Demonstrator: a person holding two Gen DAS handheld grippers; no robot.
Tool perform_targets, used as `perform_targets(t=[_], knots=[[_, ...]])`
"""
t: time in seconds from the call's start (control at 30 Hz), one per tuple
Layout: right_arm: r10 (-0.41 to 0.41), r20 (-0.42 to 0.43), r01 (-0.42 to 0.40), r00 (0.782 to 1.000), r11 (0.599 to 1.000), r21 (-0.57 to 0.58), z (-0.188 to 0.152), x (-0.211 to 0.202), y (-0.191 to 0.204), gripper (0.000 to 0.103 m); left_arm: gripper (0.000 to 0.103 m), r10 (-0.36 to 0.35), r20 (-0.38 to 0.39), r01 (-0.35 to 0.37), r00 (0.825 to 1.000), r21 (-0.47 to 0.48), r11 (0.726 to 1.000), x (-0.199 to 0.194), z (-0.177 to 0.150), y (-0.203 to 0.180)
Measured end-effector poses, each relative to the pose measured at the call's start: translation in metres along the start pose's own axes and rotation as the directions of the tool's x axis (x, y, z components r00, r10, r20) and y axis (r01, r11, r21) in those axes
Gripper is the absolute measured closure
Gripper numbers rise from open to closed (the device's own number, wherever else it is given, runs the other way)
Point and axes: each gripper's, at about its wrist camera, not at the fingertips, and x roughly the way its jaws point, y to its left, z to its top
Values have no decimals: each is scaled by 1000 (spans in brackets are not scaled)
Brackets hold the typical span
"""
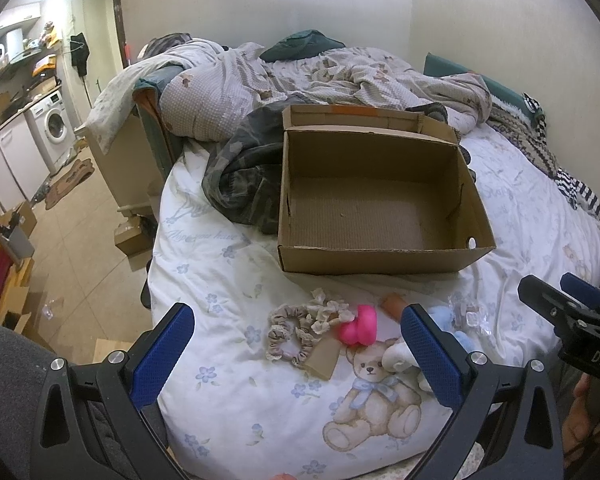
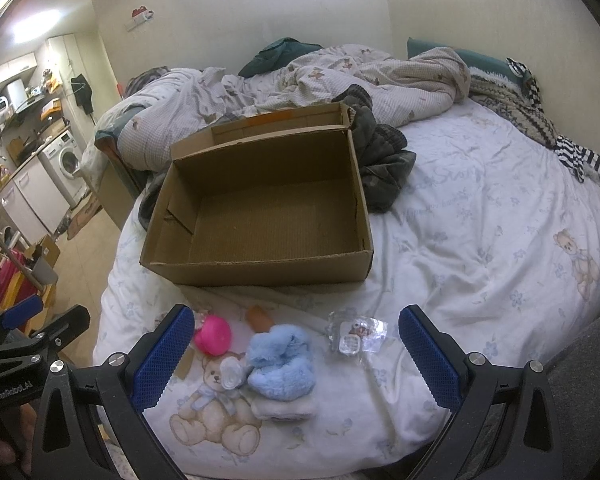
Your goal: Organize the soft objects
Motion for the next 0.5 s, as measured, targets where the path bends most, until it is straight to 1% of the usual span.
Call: perform_targets(t=[0.5], knots=[[0,1,0,1000,1000,2,0,0,0,0,0,-4,0,4,1000,3,1000,4,-3,4]])
